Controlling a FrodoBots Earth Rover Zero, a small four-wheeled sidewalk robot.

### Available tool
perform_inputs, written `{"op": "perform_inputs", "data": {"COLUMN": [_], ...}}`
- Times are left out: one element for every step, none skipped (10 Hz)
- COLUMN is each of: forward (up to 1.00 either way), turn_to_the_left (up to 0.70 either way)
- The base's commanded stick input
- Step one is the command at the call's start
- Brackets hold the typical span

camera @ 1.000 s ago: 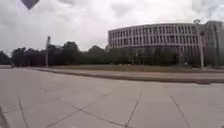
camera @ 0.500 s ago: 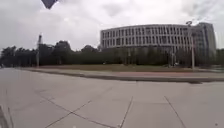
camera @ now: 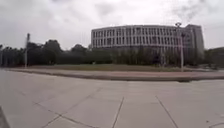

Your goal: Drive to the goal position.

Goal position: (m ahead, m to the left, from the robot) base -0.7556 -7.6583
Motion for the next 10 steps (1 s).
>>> {"op": "perform_inputs", "data": {"forward": [0.0, 0.0, 0.0, 0.0, 0.0, 0.0, 0.0, 0.0, 0.0, 0.0], "turn_to_the_left": [-0.7, -0.7, -0.7, -0.7, -0.7, -0.7, -0.7, -0.7, -0.7, -0.7]}}
